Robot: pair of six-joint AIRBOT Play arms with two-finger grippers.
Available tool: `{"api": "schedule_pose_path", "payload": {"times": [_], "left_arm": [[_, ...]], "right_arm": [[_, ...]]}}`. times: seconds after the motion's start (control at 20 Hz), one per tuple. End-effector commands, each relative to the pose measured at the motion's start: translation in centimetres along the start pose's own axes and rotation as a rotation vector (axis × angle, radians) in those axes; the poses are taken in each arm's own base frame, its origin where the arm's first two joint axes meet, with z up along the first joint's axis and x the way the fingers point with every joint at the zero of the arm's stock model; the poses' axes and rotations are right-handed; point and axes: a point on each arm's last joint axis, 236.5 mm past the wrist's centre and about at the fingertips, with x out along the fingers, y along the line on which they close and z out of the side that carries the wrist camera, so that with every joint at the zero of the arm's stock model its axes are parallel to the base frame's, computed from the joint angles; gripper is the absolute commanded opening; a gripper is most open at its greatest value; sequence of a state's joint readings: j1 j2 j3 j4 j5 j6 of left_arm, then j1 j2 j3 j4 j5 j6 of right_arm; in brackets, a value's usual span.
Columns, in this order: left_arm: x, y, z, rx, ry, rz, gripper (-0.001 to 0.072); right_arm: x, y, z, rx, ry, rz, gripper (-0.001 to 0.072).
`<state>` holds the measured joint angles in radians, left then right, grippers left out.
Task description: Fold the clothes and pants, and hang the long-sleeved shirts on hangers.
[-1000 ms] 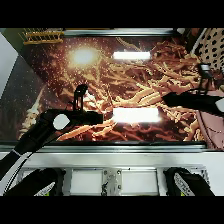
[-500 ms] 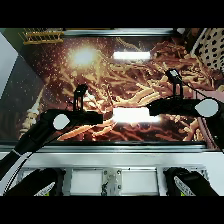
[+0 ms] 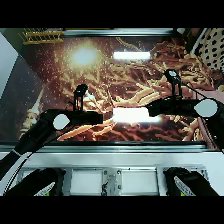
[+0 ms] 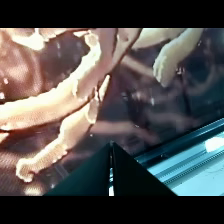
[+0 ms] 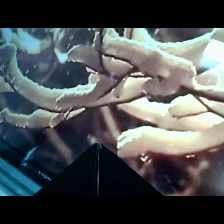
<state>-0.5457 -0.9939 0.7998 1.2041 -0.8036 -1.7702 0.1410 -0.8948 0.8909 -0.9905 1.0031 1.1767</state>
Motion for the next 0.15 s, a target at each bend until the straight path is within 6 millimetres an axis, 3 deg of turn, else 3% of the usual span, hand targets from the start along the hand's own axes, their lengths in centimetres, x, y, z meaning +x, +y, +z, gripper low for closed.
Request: {"api": "schedule_pose_path", "payload": {"times": [0.0, 0.1], "left_arm": [[0.02, -0.01, -0.02, 0.001, 0.001, 0.0, 0.0007], [0.02, -0.02, -0.02, 0.001, 0.001, 0.0, 0.0007]], "right_arm": [[-0.01, 0.05, -0.01, -0.001, 0.0, 0.001, 0.0014], [-0.01, 0.05, -0.01, -0.001, 0.0, 0.001, 0.0013]]}}
